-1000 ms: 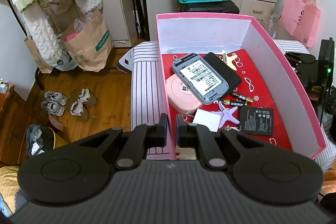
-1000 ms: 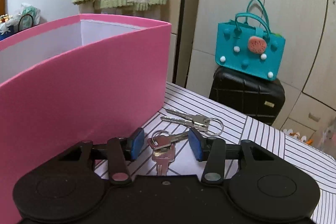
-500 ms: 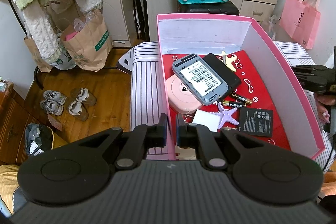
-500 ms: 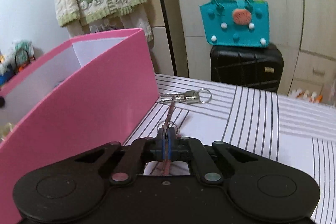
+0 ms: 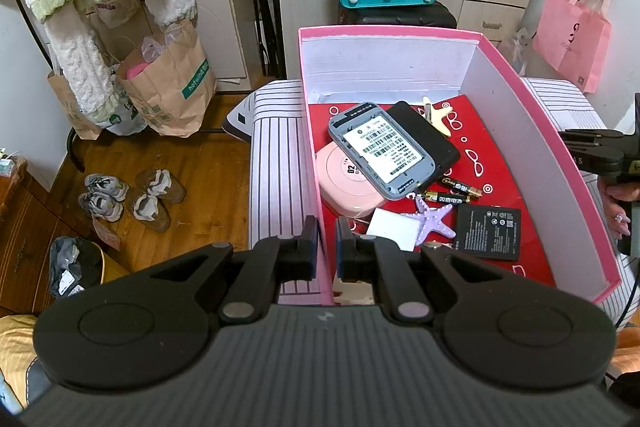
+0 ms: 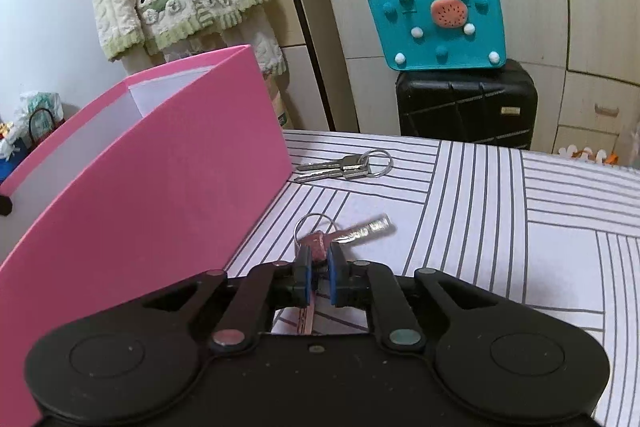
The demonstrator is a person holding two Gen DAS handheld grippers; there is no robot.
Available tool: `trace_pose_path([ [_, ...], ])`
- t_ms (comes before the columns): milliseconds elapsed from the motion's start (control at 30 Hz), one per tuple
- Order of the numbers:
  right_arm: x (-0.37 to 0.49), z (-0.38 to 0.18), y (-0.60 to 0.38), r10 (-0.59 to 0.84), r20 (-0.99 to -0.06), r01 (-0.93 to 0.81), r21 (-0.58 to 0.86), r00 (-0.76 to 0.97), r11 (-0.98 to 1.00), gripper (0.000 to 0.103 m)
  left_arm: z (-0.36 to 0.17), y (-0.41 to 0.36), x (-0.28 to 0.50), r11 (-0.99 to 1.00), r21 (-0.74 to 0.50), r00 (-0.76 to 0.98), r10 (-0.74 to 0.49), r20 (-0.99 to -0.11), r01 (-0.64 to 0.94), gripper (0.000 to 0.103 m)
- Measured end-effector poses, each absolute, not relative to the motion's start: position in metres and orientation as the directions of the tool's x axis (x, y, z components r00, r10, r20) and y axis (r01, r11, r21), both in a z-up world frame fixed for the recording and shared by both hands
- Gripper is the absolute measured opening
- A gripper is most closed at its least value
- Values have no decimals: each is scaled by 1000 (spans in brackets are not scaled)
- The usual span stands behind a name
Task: Organize rigid objects
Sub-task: 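Grasp the silver key ring with the right tool, then carry the keys into the pink box and release them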
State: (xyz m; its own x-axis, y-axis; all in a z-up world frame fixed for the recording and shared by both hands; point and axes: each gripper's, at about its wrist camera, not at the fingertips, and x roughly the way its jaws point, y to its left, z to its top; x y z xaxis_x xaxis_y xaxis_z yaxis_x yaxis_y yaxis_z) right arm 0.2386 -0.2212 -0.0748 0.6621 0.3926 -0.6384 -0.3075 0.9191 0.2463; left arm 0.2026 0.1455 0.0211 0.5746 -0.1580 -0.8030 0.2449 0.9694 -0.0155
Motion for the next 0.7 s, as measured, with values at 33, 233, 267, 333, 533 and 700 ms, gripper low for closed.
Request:
trace_pose_path([
  [33,239,-75,-221,395,-638,-311,247,661,918,16,21,146,203,969,-16,575,-159,-803,246,8],
  [233,233,-71,-214,358,-631,-311,189,688,931,32,21,145,203,969,-17,575,-160,-802,246,8],
  [267,232,-68,-213,353,-625,-317,174,696,932,36,21,145,203,969,-17,575,-160,-803,245,8],
  [333,231,-65,-207,351,-615,-339,143,706,930,44,21,145,203,969,-17,574,-159,-803,245,8],
  [533,235,-73,-190,295,-627,-361,23,721,932,47,22,146,203,969,-19,574,-161,-803,245,8],
  [700,231,-79,-188,241,-610,-342,-52,755,938,46,21,146,202,969,-16,575,-159,-803,246,8],
])
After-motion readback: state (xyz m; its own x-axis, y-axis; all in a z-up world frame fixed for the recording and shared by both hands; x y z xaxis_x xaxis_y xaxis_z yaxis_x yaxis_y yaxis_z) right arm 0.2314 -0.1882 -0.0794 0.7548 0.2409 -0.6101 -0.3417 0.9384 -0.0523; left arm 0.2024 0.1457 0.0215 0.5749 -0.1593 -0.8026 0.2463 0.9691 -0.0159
